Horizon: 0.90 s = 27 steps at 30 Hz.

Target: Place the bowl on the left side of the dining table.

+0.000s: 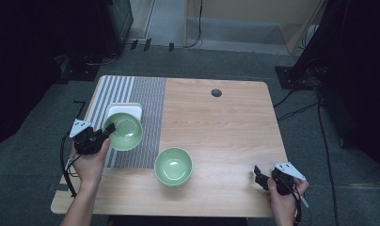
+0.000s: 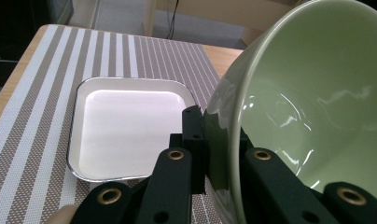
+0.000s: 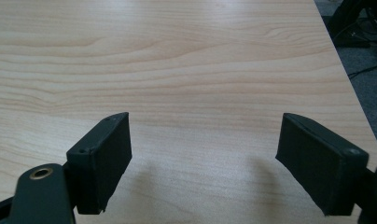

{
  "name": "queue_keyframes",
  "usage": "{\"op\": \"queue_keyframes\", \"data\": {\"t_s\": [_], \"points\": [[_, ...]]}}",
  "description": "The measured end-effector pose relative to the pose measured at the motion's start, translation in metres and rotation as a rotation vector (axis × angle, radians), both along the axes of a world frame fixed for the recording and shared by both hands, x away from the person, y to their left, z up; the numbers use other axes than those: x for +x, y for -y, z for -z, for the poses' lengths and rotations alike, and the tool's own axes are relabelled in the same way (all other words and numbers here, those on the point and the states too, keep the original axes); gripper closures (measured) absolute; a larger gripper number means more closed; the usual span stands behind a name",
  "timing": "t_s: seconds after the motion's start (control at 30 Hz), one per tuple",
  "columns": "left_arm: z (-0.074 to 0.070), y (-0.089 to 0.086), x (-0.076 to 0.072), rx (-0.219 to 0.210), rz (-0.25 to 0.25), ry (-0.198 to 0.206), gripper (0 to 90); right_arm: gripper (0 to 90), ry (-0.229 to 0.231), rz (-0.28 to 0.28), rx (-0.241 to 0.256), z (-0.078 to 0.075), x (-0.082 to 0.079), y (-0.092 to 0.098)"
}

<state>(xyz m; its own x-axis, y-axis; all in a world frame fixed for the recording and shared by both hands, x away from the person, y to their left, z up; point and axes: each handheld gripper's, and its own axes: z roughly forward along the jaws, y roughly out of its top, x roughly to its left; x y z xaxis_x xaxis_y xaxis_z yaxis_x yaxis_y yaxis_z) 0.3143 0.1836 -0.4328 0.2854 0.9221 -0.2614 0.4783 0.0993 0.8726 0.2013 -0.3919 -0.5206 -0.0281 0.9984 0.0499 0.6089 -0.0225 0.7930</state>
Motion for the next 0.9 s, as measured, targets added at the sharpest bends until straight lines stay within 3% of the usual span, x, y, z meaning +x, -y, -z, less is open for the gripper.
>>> {"op": "queue_keyframes", "data": {"t_s": [0.53,0.9], "points": [[0.007,-0.008,0.017,-0.034,-0.04,-0.03,85.0,17.2,-0.083,0.031,-0.036,0.004,0.003,-0.001],[0.008,-0.009,0.028,-0.027,-0.067,-0.045,85.0,15.3,-0.09,0.017,-0.024,0.004,0.003,-0.001]]}}
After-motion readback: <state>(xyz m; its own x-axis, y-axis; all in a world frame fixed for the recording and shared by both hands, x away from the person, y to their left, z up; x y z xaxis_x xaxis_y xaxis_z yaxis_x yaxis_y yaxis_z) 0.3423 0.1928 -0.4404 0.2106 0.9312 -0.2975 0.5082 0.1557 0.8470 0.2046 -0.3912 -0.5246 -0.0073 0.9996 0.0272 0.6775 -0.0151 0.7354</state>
